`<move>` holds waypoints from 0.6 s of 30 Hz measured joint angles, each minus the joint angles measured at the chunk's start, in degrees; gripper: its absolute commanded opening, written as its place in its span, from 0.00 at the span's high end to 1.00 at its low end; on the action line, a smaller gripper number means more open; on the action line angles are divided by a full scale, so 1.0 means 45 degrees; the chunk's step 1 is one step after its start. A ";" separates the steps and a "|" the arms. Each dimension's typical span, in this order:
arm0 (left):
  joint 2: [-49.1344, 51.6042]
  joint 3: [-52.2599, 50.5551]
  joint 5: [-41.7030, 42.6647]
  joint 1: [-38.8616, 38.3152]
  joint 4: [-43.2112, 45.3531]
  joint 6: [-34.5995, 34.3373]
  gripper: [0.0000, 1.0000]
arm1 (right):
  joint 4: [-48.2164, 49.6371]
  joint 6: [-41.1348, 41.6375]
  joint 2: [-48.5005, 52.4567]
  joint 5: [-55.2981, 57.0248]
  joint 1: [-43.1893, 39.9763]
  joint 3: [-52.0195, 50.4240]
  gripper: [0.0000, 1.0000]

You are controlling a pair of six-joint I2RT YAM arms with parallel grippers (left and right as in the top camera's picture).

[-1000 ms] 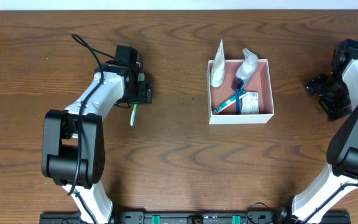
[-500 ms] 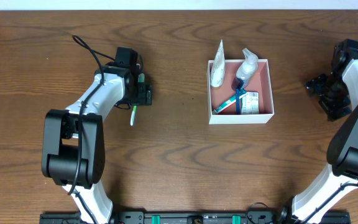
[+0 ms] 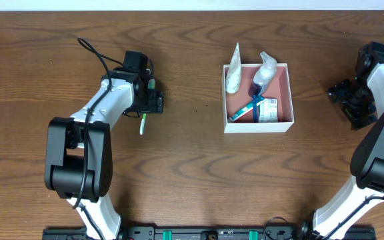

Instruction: Pack container

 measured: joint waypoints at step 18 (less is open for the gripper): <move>0.0000 -0.0335 0.0005 -0.0005 0.0175 0.0000 0.13 | 0.0000 0.0005 0.0000 0.0000 0.0000 0.0000 0.01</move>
